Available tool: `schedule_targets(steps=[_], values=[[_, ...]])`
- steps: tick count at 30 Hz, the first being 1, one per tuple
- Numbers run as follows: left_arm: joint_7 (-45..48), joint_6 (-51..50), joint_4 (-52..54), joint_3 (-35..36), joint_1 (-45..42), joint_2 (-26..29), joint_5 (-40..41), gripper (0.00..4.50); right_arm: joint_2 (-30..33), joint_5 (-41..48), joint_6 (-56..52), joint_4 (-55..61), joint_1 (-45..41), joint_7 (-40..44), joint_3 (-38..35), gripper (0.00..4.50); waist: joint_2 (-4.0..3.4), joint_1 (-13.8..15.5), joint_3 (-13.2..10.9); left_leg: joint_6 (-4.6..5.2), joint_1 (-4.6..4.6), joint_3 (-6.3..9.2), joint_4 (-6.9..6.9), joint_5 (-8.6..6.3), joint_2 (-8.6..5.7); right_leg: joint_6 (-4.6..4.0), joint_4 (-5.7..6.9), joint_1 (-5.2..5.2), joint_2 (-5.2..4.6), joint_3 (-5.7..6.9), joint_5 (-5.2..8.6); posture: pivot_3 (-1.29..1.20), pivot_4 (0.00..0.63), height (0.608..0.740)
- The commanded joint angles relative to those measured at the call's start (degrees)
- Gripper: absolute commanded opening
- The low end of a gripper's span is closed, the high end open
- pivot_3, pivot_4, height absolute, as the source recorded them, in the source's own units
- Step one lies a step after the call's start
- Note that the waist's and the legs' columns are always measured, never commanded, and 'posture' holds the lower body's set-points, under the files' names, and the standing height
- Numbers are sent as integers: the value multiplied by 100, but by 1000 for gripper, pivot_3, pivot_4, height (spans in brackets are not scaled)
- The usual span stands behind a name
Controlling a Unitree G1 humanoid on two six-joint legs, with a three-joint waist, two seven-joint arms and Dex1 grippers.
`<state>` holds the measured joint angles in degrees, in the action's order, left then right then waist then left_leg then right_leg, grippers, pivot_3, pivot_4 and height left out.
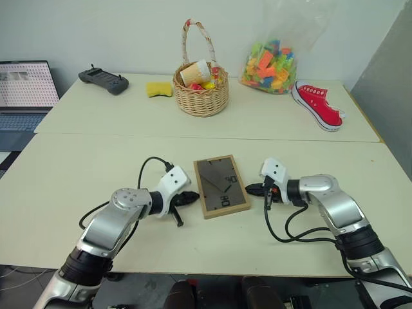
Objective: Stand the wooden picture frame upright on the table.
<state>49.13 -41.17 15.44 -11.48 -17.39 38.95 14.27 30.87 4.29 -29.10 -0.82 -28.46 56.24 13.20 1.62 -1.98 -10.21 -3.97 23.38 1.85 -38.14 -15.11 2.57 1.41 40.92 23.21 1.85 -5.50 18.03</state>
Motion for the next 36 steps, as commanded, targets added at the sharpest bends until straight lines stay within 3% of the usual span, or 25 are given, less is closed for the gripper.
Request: schedule_targets(steps=[1,4,7,10,16,23,28,34,36], values=[[190,-121,63,326,50,366,147,47,42,-83,413,-303,-208,-286,-245,0,0,-6,0,0,-2,-1,0,0,-3,0,1,0,2,0,0,0,150,740],[285,-917,51,1076,138,445,900,408,-142,-44,570,-601,-396,-441,-272,0,0,-70,0,1,-7,-5,1,0,-3,0,4,0,5,-3,0,0,150,740],[129,-3160,171,2358,40,-54,2319,991,-345,-50,747,-869,-541,-572,-233,0,0,-119,-1,1,-6,0,4,-1,3,-2,4,1,6,2,1,0,150,740],[-181,-4872,122,3263,-83,-573,3141,1729,-474,-58,837,-943,-573,-584,-156,0,1,-132,0,1,-3,6,3,-1,2,-1,4,0,7,7,2,0,150,740],[-1596,-5133,-145,3735,571,-981,4607,3047,-654,-59,813,-743,-424,-598,-19,0,0,-124,0,-1,-3,50,1,0,15,-2,7,-1,-8,9,2,0,150,740],[-2776,-5133,-618,3972,437,-1836,4714,4454,-904,-43,531,-222,-46,-671,265,0,-2,-108,6,-2,-13,54,2,1,13,-2,12,-10,-15,10,1,0,150,740],[-2996,-4989,-873,3859,236,-2205,4556,4454,-1054,-75,455,-229,-104,-765,354,0,-6,-113,9,-2,-78,56,8,1,-1,-1,-7,-88,-11,15,2,0,150,740],[-3012,-4809,-1019,3589,74,-2473,4510,4454,-1174,-108,472,-350,-246,-891,376,0,-7,-65,11,-3,-84,59,7,1,-6,0,-14,-100,-3,16,3,0,150,740],[-2925,-4799,-1086,3606,18,-2475,4580,4075,-1168,-108,474,-359,-250,-921,355,0,-6,-41,11,-4,-83,59,7,1,-5,0,-14,-100,-4,16,3,0,150,740]])
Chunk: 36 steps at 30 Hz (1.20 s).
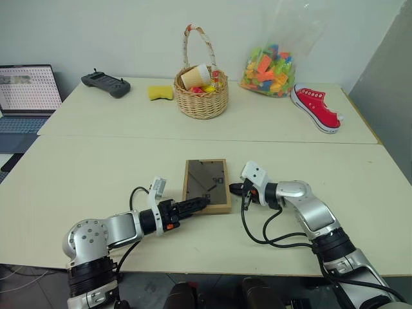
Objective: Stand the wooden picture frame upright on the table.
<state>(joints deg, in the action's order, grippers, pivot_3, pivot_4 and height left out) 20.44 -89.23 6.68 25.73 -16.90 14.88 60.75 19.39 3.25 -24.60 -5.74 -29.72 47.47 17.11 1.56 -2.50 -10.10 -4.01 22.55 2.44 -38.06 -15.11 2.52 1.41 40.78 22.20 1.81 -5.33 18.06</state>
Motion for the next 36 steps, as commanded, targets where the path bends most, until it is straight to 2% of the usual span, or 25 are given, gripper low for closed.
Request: schedule_targets(steps=[1,13,16,21,25,32,36], values=[[-35,9,-226,-86,-59,-63,-36,3908,16,-19,47,118,-101,-53,-42,0,0,13,0,0,1,0,0,0,-1,0,0,0,0,0,0,0,150,740],[-278,-91,-338,318,-501,-152,219,1414,427,25,145,74,-2,-211,-394,0,2,12,-2,0,16,9,0,0,0,0,-10,7,0,0,0,0,150,740],[-421,-51,-293,383,-649,-183,270,1296,531,243,-79,140,-229,-181,-727,0,4,12,-5,0,18,9,1,0,0,0,-12,9,0,0,0,0,150,740],[-325,70,-96,190,-801,31,257,1296,519,1109,-1164,500,-722,75,-1274,0,3,-1,-8,-2,23,15,2,0,0,0,-15,11,1,1,0,0,150,740],[233,306,276,-105,-971,388,440,1296,321,2392,-2496,603,-1523,341,-1894,727,0,-17,-17,-9,30,26,9,4,4,-1,-27,13,1,7,-1,0,150,740],[534,861,438,-411,-1110,558,309,1296,100,2685,-2777,300,-1933,328,-1683,2401,-1,-17,-18,-5,38,30,12,2,3,-1,-47,8,-1,19,-1,0,150,740],[579,1000,507,-509,-1035,608,334,1296,-118,2802,-2852,240,-2075,320,-1580,3150,-1,-32,-18,-2,42,28,12,0,4,0,-55,9,-3,18,-1,0,150,740]])
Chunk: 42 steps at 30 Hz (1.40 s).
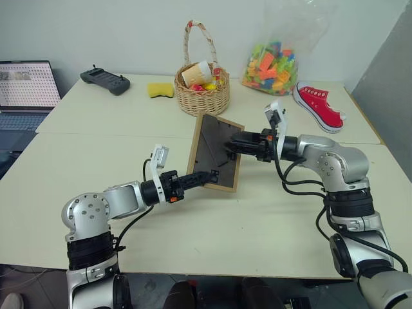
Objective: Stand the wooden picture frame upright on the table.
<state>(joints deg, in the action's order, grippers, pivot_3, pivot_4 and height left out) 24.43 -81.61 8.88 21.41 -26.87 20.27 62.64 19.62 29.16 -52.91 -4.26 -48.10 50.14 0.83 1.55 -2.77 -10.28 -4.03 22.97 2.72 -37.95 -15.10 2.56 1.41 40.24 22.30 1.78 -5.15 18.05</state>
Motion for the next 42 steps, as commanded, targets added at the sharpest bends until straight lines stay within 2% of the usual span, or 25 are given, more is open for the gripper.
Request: schedule_targets(steps=[1,6,7,12,18,21,25,30,34,35,39,42], values=[[195,263,341,-99,11,86,168,1296,-185,159,33,104,-247,57,162,3386,0,-8,0,0,0,1,1,0,1,0,0,0,0,0,0,0,150,740],[201,356,508,-144,165,145,300,1296,-532,264,-70,348,-285,-162,354,4418,-2,-37,-1,0,0,4,6,0,5,0,-2,2,-8,1,0,0,150,740],[187,368,517,-134,181,141,330,1296,-565,350,-114,477,-259,-113,379,4471,-3,-36,-2,1,1,7,6,0,5,0,-2,2,-8,1,0,0,150,740],[95,318,506,-90,271,154,425,1296,-434,894,-534,1051,-55,272,296,4471,-3,1,-2,1,6,14,5,-1,5,0,-8,1,-11,7,0,0,150,740],[-33,129,438,1,388,277,744,1296,362,1368,-890,1452,298,797,118,4471,-4,3,-3,3,7,11,6,-2,-1,1,-20,-3,-29,15,0,0,150,740],[-90,66,392,5,392,327,857,1296,562,1479,-930,1490,371,827,49,4471,-4,-4,-3,4,6,11,6,-2,-4,1,-19,-3,-27,14,0,0,150,740],[-284,-171,220,-40,356,293,1122,1296,941,1205,-567,1559,622,711,-62,4471,-3,-9,-3,4,6,11,6,-2,-6,1,-20,-3,-19,13,0,0,150,740],[-624,-268,79,35,351,305,1427,1296,1619,-19,1318,1660,1212,696,21,4471,-1,4,-5,4,11,7,7,-2,-7,2,-26,-2,-18,10,1,0,150,740],[-1160,-447,-417,94,319,485,2477,1296,2112,-2255,5595,831,1808,317,328,4471,2,9,-7,4,11,0,5,-2,-10,6,-31,-5,-18,9,2,0,150,740],[-1331,-411,-550,27,321,567,2812,1296,2154,-2627,6394,540,1833,174,426,4471,3,8,-7,4,10,-6,6,-2,-10,6,-30,-4,-18,9,2,0,150,740],[-2135,102,-916,-610,350,1078,4491,1296,2192,-4391,9268,-958,1511,-1246,788,4471,5,-35,-9,3,1,-11,6,-2,-7,7,-25,-4,-20,2,0,0,150,740],[-2291,345,-983,-952,287,1280,5028,1296,2167,-5646,10488,-1903,1093,-2393,1092,4471,0,-34,-12,0,-4,-4,5,0,1,5,-16,-3,-24,-11,-1,0,150,740]])
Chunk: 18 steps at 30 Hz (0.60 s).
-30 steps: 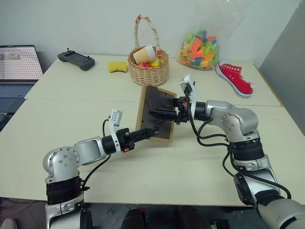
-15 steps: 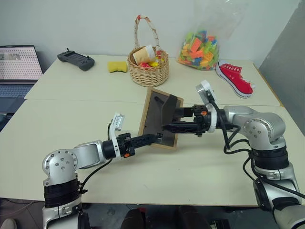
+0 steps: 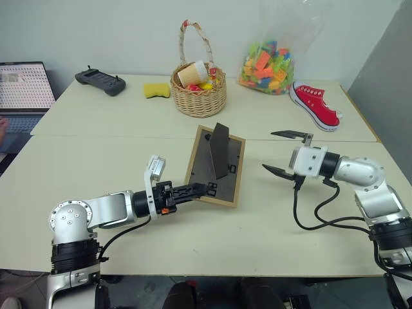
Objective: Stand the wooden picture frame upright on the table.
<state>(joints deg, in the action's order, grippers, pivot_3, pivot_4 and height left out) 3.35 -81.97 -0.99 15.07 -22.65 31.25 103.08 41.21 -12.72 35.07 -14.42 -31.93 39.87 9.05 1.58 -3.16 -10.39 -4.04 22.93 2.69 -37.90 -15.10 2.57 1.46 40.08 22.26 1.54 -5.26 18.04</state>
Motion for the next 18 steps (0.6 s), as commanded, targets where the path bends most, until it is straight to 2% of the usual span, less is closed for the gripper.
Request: schedule_targets(steps=[1,5,8,13,18], values=[[-148,407,0,-360,-153,194,992,1296,-4,-1750,1897,-1113,-636,-1650,346,4471,-3,4,-2,-4,0,0,0,2,0,0,0,0,-2,-1,0,0,150,740],[-49,518,116,-513,-132,167,992,1296,-210,-3001,2277,-1748,-1211,-3225,648,4471,-4,18,-3,-22,-1,-3,-4,13,-10,-1,1,1,-1,-1,0,0,150,740],[-66,628,247,-565,-58,131,992,1296,-322,-3389,2416,-1903,-1509,-3965,728,4471,-4,31,-3,-24,0,3,-4,14,-11,-2,2,2,-1,-1,0,0,150,740],[-163,805,328,-539,33,1,992,1296,-336,-3721,2754,-1865,-1688,-4674,876,4471,-4,52,-3,-24,1,1,-5,14,-11,-2,1,-1,-8,-2,0,0,150,740],[-309,935,413,-515,115,-100,992,1296,-335,-3702,2783,-1936,-1736,-5001,840,4471,-4,44,-3,-24,0,-1,-5,14,-20,-2,2,-1,-14,-4,0,0,150,740]])
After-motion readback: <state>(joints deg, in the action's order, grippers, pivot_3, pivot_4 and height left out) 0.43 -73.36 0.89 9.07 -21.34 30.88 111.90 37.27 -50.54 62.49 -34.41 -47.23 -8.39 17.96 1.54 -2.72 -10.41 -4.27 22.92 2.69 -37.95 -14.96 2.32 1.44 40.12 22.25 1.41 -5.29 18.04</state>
